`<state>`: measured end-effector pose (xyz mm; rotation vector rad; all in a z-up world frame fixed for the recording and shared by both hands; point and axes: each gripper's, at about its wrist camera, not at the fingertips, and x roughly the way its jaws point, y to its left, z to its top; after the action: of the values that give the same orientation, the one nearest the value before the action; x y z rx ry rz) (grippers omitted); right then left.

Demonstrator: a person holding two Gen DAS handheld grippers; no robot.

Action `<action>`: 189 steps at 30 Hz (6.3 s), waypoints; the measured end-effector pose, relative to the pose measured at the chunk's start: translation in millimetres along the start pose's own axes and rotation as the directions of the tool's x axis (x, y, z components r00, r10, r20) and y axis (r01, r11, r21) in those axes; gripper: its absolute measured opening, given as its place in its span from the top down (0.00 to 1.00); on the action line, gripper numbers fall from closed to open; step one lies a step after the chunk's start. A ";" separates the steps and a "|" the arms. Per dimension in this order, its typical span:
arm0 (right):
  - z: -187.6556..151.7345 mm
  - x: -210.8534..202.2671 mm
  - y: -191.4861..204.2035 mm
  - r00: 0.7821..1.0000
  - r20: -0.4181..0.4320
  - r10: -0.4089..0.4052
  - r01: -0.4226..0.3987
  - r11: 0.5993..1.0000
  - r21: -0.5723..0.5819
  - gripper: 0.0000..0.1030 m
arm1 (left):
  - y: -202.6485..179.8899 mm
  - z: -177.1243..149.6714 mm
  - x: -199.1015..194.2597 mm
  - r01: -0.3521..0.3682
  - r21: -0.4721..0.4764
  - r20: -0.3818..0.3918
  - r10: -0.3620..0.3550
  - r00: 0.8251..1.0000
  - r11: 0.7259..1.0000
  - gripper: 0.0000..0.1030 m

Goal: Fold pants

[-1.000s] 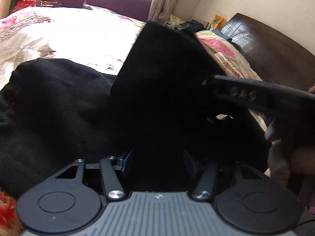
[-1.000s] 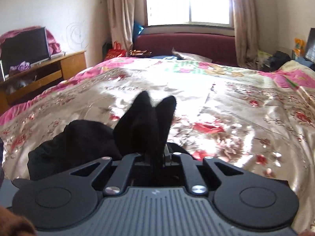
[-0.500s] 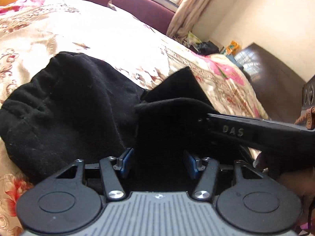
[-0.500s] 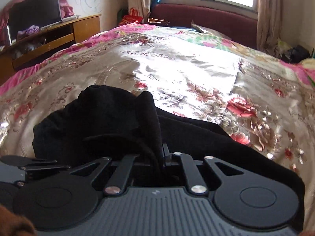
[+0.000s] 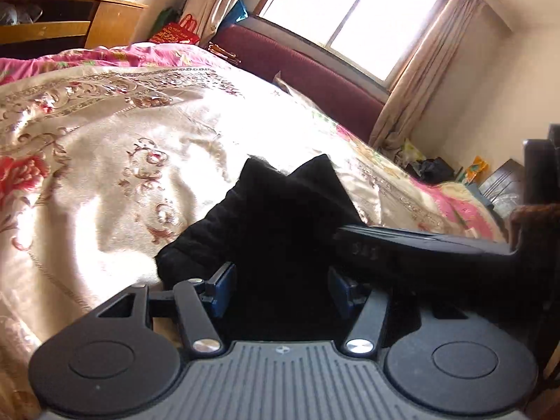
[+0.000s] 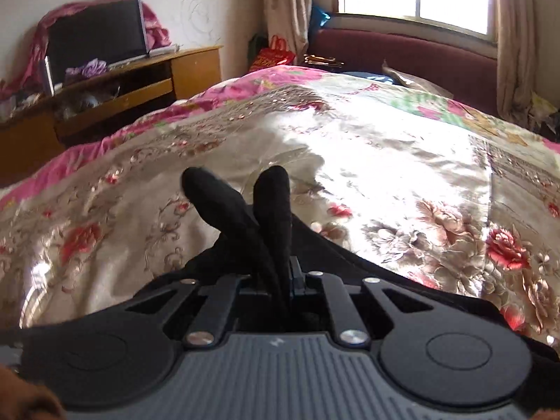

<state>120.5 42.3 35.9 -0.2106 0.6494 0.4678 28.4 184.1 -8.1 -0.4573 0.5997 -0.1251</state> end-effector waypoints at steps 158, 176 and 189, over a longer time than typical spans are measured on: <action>-181.8 -88.1 -268.0 0.919 0.162 0.358 -0.337 0.507 0.794 0.44 | -109.9 -29.8 59.0 -0.124 0.530 -0.058 0.182 0.982 0.839 0.14; -180.3 -86.9 -261.8 0.937 0.144 0.318 -0.298 0.512 0.806 0.85 | -151.0 -46.6 67.0 -0.108 0.605 -0.100 0.209 0.973 0.789 0.15; -217.5 -152.5 -302.5 0.987 0.106 0.118 -0.149 0.461 0.875 0.87 | -211.9 -79.6 65.0 0.104 0.644 -0.215 0.048 0.975 0.758 0.14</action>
<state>44.0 -348.2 -25.3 0.8740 0.8093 0.2239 40.1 -51.1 -4.4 0.2416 0.7217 -0.4065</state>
